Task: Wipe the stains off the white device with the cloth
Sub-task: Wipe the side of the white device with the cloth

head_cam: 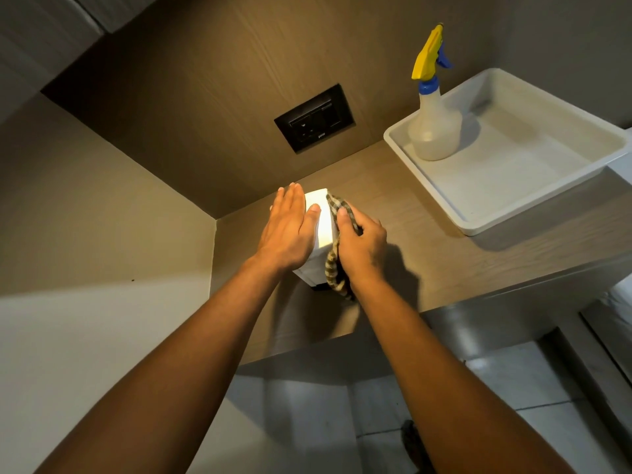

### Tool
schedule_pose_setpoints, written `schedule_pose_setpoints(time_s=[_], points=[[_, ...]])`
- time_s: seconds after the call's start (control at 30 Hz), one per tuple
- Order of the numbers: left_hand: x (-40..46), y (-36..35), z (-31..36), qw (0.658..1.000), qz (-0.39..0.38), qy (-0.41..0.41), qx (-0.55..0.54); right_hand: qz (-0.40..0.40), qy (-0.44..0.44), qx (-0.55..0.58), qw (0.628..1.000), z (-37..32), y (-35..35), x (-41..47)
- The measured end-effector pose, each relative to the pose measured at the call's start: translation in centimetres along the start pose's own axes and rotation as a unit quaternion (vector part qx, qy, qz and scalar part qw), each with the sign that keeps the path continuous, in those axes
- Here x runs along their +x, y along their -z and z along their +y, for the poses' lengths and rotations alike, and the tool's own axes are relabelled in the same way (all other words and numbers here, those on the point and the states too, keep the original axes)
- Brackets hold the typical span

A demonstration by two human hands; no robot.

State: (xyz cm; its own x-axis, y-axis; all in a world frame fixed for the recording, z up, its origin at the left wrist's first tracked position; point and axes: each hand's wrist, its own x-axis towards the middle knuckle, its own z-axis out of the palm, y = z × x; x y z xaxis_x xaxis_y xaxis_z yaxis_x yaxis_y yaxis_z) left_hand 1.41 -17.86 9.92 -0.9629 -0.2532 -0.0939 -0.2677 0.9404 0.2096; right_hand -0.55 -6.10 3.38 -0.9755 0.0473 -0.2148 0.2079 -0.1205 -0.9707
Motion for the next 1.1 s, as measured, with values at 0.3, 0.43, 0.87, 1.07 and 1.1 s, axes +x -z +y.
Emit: schedule_pose_setpoints(time_s=[0.3, 0.43, 0.87, 1.07, 1.1], points=[[-0.1, 0.0, 0.0, 1.0, 0.003, 0.002, -0.004, -0.088, 0.014, -0.022, 0.996, -3.4, -1.1, 4.3], [0.0, -0.1, -0.2, 1.0, 0.009, -0.004, -0.016, -0.043, 0.069, -0.055, 0.995, -1.5, 0.2, 1.1], [0.0, -0.1, -0.2, 1.0, 0.014, -0.006, -0.022, -0.106, 0.167, -0.167, 0.966, -2.8, 1.5, 2.2], [0.2, -0.2, -0.3, 0.999, 0.019, -0.005, -0.029, -0.188, 0.218, -0.237, 0.928, -3.5, 2.0, 4.7], [0.2, -0.3, -0.4, 0.999, 0.02, -0.004, -0.03, -0.18, 0.22, -0.222, 0.933, -3.0, 2.1, 4.2]])
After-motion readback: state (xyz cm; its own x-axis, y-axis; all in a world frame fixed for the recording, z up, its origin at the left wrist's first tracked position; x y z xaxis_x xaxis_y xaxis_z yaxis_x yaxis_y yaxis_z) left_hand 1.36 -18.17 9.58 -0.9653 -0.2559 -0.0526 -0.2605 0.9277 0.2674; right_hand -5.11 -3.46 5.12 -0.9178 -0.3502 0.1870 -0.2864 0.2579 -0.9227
